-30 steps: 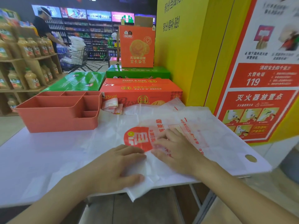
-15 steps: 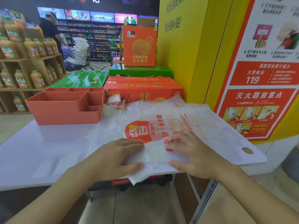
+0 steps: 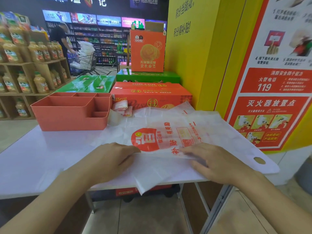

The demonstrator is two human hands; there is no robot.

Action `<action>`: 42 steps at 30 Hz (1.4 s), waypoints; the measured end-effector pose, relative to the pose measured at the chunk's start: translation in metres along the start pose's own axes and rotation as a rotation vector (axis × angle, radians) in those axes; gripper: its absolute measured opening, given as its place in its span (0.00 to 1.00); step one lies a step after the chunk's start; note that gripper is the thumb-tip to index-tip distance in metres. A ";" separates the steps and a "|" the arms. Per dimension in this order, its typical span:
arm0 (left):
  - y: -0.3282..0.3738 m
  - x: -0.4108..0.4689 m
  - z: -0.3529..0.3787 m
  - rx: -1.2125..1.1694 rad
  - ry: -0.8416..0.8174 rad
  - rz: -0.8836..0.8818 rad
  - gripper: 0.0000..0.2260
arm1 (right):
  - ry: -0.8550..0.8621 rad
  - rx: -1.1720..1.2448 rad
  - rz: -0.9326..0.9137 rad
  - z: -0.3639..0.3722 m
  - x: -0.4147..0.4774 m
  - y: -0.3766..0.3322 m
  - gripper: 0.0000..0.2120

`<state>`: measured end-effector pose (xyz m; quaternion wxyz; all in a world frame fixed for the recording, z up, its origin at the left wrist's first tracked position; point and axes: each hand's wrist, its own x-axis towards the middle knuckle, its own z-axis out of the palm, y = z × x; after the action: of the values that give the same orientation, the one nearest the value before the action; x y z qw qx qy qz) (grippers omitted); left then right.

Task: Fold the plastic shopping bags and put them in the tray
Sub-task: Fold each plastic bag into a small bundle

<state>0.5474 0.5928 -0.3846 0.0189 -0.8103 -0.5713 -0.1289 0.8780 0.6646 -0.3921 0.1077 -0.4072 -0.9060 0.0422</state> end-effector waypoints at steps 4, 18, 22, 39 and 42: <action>-0.011 0.009 -0.009 0.010 0.001 -0.086 0.12 | 0.032 0.064 0.104 -0.013 0.000 0.013 0.15; -0.068 0.048 -0.033 -0.009 -0.230 -0.388 0.16 | -0.084 -0.016 0.481 -0.053 0.044 0.028 0.27; -0.078 0.054 -0.034 0.010 -0.286 -0.484 0.17 | -0.131 -0.172 0.528 -0.047 0.056 0.035 0.30; -0.080 0.043 -0.042 -0.249 -0.029 -0.387 0.11 | 0.098 0.237 0.366 -0.044 0.038 0.061 0.18; -0.074 0.039 -0.049 -0.319 -0.031 -0.336 0.10 | 0.104 0.373 0.324 -0.052 0.030 0.057 0.17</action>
<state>0.4815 0.6454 -0.3374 -0.1402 -0.6985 -0.6707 -0.2064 0.9124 0.7247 -0.3459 0.2193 -0.5218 -0.7987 0.2043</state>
